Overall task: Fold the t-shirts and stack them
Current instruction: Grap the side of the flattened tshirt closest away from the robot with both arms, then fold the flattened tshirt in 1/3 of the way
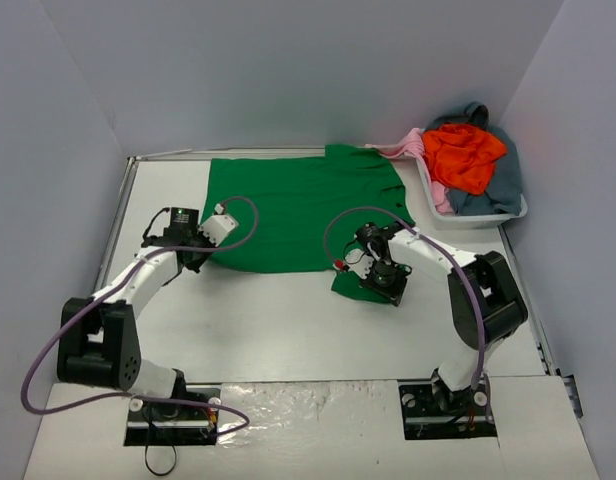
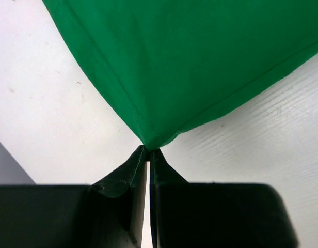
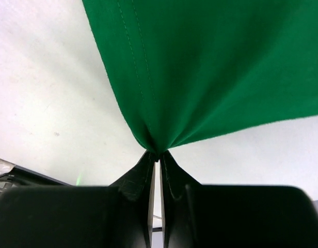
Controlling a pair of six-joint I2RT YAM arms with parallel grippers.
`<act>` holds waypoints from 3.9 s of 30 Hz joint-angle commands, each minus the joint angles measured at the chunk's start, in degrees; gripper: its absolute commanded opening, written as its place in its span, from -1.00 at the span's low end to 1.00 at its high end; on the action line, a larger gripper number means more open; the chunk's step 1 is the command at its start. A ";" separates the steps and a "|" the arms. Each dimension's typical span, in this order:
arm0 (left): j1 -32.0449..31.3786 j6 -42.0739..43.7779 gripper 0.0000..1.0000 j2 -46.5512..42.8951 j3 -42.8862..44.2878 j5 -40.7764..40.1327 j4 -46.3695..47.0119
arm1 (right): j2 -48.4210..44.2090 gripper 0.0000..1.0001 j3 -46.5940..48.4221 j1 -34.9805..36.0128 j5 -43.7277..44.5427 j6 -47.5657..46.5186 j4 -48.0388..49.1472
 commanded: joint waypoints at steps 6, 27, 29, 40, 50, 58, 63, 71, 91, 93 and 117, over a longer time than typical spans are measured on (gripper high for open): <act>0.28 3.17 -0.95 -11.49 -2.94 1.72 -7.40 | -6.01 -1.00 -0.50 0.58 0.48 1.55 -8.14; 0.19 9.67 -0.95 -18.53 -7.43 2.16 -15.32 | -13.49 -1.00 5.38 -0.56 0.22 -0.55 -16.59; 0.19 9.59 -0.95 -17.74 -6.81 1.89 -14.97 | -12.61 -1.00 7.93 -1.62 0.13 -0.82 -16.06; 0.37 7.31 -0.95 -13.79 -4.09 0.31 -11.63 | -3.47 -1.00 20.67 -6.10 0.57 -2.22 -14.30; 0.46 6.34 -0.95 -9.13 1.18 -1.62 -10.40 | 5.75 -1.00 34.73 -6.37 1.89 -1.35 -14.39; 0.72 7.30 -0.95 -5.35 4.35 -2.07 -9.34 | 13.22 -1.00 46.60 -6.37 4.35 -0.64 -14.48; 1.16 7.48 -0.95 -2.02 6.37 -2.41 -8.64 | 19.73 -1.00 55.21 -6.54 5.40 -0.47 -14.56; 2.74 8.80 -0.95 5.18 11.29 -2.68 -8.37 | 29.66 -1.00 65.58 -6.98 6.55 -1.87 -14.83; 3.80 10.99 -0.95 20.22 21.23 -2.68 -10.04 | 43.03 -1.00 76.23 -8.30 6.55 -3.28 -12.37; 3.80 11.08 -0.95 20.58 21.67 -2.94 -10.04 | 43.20 -1.00 76.75 -8.21 6.63 -3.28 -12.11; 3.80 11.35 -0.95 21.98 23.42 -5.84 -9.34 | 45.57 -1.00 79.22 -9.27 8.13 -1.00 -8.24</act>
